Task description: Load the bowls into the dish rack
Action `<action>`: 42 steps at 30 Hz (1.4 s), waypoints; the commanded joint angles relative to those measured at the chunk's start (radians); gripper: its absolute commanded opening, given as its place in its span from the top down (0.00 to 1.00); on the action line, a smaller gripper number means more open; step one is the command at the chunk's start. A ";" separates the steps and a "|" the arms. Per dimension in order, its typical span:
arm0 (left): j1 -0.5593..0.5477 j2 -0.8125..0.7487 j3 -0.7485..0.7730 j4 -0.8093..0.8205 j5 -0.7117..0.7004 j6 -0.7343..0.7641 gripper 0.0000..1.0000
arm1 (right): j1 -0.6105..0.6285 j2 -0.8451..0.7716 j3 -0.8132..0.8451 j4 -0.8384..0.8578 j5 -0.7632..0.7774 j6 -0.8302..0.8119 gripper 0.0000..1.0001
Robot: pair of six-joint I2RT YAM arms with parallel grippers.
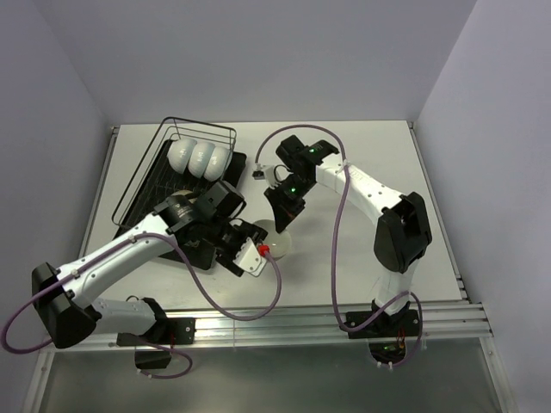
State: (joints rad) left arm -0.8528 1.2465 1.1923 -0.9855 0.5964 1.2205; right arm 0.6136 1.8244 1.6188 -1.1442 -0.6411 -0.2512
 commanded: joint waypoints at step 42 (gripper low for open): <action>0.462 0.001 0.009 0.294 0.770 -0.897 1.00 | -0.285 -0.419 0.147 0.341 -0.199 -0.161 0.00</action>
State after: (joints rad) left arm -0.4057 1.2240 1.1419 -0.7502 1.1683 0.4000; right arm 0.3214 1.4685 1.7645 -0.8711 -0.7563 -0.2619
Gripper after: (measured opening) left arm 0.074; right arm 0.997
